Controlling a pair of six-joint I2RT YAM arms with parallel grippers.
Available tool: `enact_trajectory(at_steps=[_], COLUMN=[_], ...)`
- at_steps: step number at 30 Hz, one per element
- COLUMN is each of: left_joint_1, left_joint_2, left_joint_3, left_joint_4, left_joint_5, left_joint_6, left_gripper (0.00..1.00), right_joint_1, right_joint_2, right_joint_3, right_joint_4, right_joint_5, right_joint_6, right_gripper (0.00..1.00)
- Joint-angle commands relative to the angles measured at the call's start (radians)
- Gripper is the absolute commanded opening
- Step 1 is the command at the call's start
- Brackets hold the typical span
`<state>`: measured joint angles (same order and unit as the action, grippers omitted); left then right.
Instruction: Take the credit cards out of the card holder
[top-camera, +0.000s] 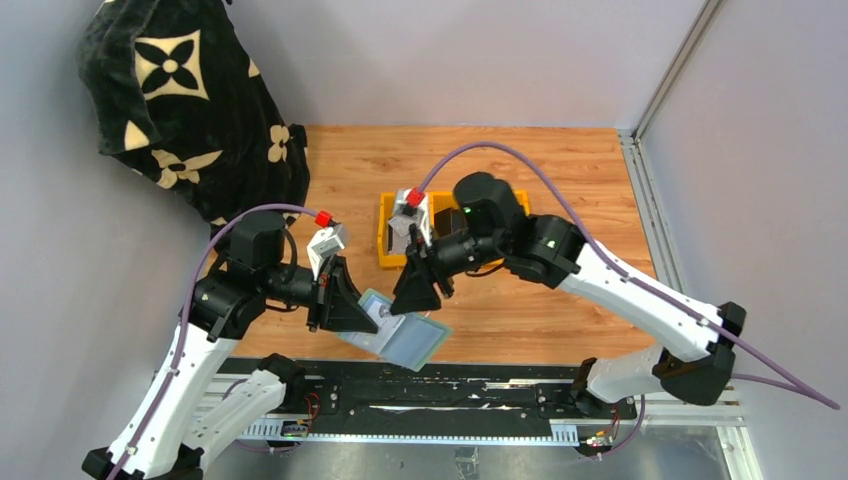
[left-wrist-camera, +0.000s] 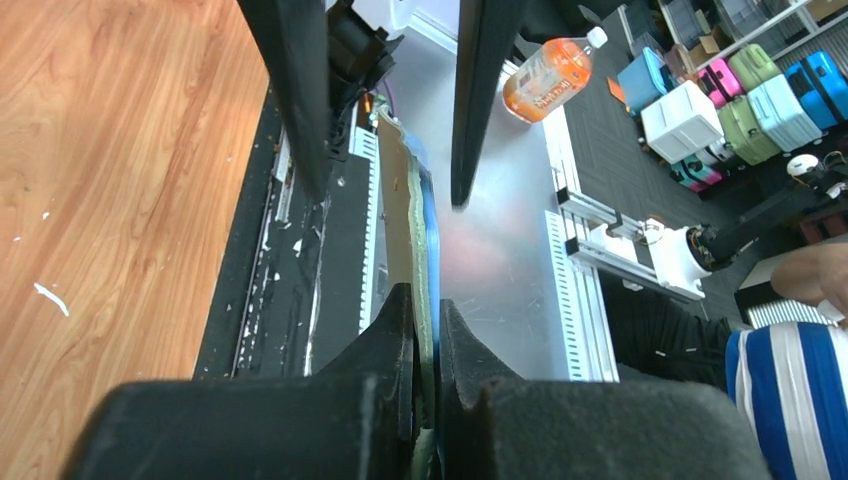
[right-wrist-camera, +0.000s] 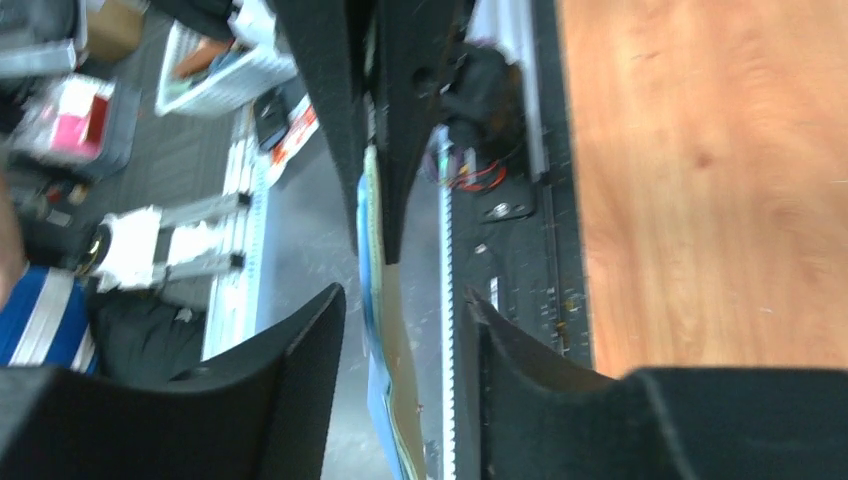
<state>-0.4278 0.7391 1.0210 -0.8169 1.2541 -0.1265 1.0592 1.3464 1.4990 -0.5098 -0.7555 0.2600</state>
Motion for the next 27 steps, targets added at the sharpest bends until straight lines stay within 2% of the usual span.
enact_trajectory(at_steps=[1,4,6,9,13,19,27], left_joint_1=[0.001,0.011,0.025,0.036,0.038,0.039,0.038], left_joint_2=[0.025,0.018,0.002,-0.018,-0.020,-0.021,-0.036], left_joint_3=[0.015,0.012,0.003,-0.005,-0.011,-0.030,-0.044], left_joint_4=[-0.005,0.102,0.193,0.296,0.348,0.425,0.490], left_joint_5=[-0.052,-0.143,-0.196,-0.258,-0.313,-0.313,-0.260], left_joint_6=[-0.011,-0.109,-0.185,-0.263,-0.319,-0.404,-0.483], left_gripper=[0.00,0.00,0.00,0.00,0.00,0.00,0.00], right_joint_1=[-0.076,-0.092,-0.093,-0.092,-0.089,-0.090,-0.101], right_joint_2=[-0.156,-0.246,-0.283,-0.322,-0.343,-0.296,-0.227], right_joint_3=[-0.019,-0.077,-0.122,-0.224,-0.361,-0.392,-0.388], right_joint_4=[0.088,0.158,0.194,0.280,0.469,0.563,0.557], right_joint_5=[0.188,0.293,0.308,0.253,0.164,0.107,0.107], right_joint_6=[0.056,0.127,0.179,0.277,0.393,0.428,0.429], right_gripper=[0.51,0.51,0.48,0.43,0.43,0.46,0.43])
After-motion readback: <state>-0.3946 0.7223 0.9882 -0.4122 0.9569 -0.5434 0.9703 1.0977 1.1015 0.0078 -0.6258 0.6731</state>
